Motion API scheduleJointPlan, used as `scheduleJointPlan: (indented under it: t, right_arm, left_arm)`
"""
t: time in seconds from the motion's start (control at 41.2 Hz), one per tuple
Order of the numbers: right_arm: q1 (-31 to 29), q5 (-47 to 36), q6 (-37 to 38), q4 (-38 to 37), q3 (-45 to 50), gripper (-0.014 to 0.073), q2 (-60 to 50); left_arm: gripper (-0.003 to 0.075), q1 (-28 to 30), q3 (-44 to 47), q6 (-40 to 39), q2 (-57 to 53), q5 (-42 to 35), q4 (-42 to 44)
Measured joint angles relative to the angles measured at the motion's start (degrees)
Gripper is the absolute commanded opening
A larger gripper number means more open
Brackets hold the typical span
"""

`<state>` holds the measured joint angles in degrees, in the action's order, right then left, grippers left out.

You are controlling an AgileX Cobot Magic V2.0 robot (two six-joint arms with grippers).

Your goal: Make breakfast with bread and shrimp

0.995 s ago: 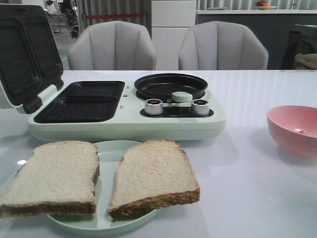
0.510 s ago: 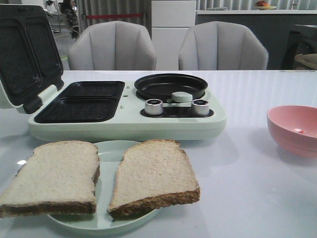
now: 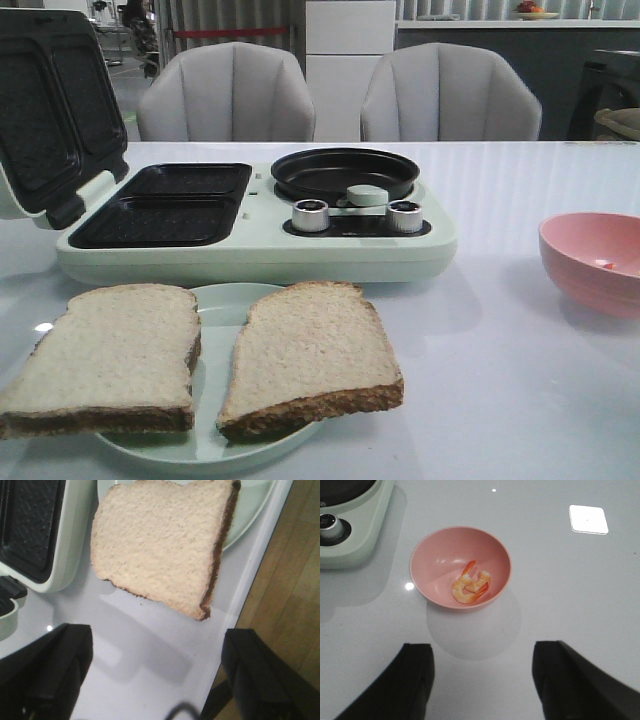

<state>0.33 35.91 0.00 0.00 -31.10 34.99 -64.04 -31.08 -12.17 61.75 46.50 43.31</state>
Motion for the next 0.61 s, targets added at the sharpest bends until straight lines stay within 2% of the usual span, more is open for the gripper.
scheduleJointPlan:
  t: [0.097,0.243,0.485,0.607]
  right_arm:
    - [0.0,0.0,0.0,0.0,0.0,0.0535,0.0]
    - [0.0,0.0,0.0,0.0,0.0,0.0535,0.0]
    - [0.0,0.1,0.0,0.0,0.0,0.0535,0.0]
    - [0.0,0.1,0.0,0.0,0.0,0.0535,0.0]
  left_arm:
    - [0.0585,-2.87,0.14,-8.69,5.75,-0.18,3.88]
    - [0.0585,-3.88,0.14,-17.17,12.68,-1.06,9.67]
    - [0.0582,-3.98,0.14,-22.15,19.3,-2.16,13.73]
    - [0.0549,-3.98,0.14,-24.53,20.62,-2.52,16.97]
